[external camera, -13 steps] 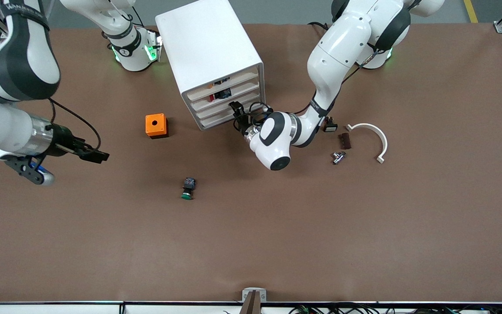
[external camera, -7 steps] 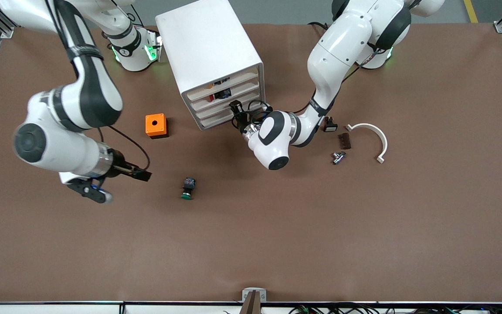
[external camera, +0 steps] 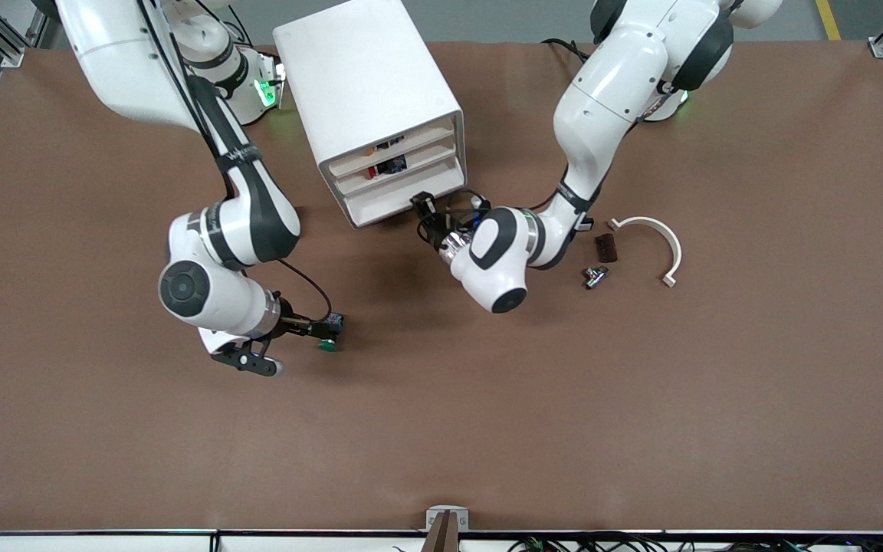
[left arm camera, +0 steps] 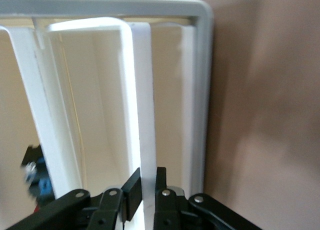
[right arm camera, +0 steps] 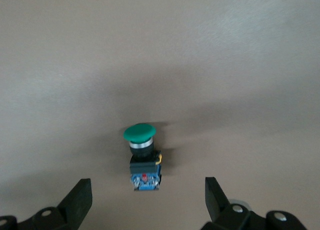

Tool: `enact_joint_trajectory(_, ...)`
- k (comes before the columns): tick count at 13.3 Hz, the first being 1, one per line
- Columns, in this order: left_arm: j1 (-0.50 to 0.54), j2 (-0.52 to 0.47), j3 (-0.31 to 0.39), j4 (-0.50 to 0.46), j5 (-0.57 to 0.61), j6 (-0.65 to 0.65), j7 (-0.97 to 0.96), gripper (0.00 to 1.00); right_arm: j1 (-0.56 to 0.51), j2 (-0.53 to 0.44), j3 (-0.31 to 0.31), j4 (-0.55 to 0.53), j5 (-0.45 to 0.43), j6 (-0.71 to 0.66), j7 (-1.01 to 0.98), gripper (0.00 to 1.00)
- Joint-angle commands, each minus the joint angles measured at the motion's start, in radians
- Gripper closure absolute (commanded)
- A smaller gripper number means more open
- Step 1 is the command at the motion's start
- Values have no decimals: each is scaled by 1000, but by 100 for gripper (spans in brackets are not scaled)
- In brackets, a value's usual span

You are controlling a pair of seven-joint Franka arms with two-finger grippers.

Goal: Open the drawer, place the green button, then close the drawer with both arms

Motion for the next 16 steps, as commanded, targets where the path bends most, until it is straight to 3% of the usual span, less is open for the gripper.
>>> enact_joint_trajectory(1,52,15,-3,42,-1,61,86,100,28,37,-7,17,-2,30,-16,0)
enact_joint_trajectory(4,100,14,-3,42,-2,77,167,98,49,60,-7,12,-5,67,-48,0)
enact_joint_trajectory(5,103,14,-3,41,-2,77,174,87,50,69,-7,12,-7,82,-48,0)
enact_joint_trajectory(6,101,11,-3,39,-1,77,175,54,51,81,-7,6,-15,103,-48,0)
enact_joint_trajectory(7,97,3,-1,38,10,69,180,15,53,87,-7,-14,-21,143,-48,0)
enact_joint_trajectory(8,104,-5,-3,39,31,65,180,5,57,91,-7,-35,-21,183,-50,0)
enact_joint_trajectory(9,107,-20,-4,39,62,55,180,1,57,92,-7,-46,-21,195,-48,0)
enact_joint_trajectory(16,212,-158,-9,41,424,-149,186,1,63,80,-7,-100,-19,190,-39,0)
